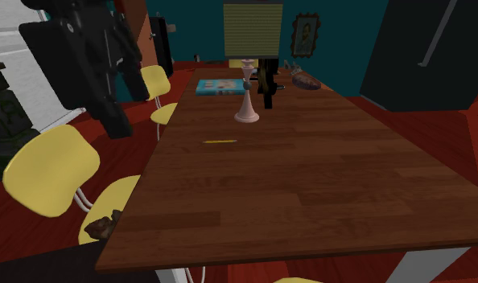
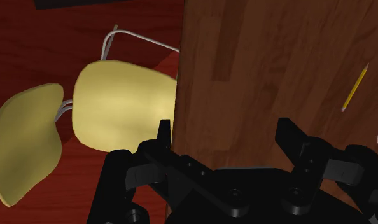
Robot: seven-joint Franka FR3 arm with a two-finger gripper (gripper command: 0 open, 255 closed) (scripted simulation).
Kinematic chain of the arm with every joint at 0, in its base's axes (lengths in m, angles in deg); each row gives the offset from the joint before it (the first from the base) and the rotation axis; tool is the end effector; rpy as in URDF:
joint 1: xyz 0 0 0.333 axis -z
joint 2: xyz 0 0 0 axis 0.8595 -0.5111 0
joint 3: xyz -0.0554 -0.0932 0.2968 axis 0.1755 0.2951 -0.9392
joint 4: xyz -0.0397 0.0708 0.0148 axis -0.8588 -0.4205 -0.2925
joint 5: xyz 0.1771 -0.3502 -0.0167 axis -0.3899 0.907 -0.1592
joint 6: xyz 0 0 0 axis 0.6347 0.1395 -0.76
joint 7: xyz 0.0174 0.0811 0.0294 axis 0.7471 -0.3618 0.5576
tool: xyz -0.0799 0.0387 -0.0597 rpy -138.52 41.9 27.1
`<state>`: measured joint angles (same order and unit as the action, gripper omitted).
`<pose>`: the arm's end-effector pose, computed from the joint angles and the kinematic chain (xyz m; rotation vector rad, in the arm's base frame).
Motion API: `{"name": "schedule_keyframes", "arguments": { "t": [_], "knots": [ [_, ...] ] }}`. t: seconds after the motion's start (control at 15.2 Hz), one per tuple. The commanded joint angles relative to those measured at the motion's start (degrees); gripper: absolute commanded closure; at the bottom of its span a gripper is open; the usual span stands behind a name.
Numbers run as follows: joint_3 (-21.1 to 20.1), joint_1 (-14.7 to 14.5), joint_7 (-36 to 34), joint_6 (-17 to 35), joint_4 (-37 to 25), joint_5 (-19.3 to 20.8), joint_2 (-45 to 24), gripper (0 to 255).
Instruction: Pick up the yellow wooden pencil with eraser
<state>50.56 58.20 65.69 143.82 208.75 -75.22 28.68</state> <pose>0.2995 0.0719 0.5872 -3.0790 0.1485 -0.2122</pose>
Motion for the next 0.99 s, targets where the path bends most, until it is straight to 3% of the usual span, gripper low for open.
{"name": "schedule_keyframes", "arguments": {
  "t": [0.0, 0.53, 0.92],
  "knots": [
    [-4.2, -0.2, -4.6, 2.4, 1.0, -0.9, -0.2, 0],
    [-21.3, 1.7, -22.4, 11.7, -0.6, -1.3, -7.7, 0],
    [-36.3, 8.2, -37.6, 16.9, -6.5, 3.7, -17.9, 0]
  ]
}}
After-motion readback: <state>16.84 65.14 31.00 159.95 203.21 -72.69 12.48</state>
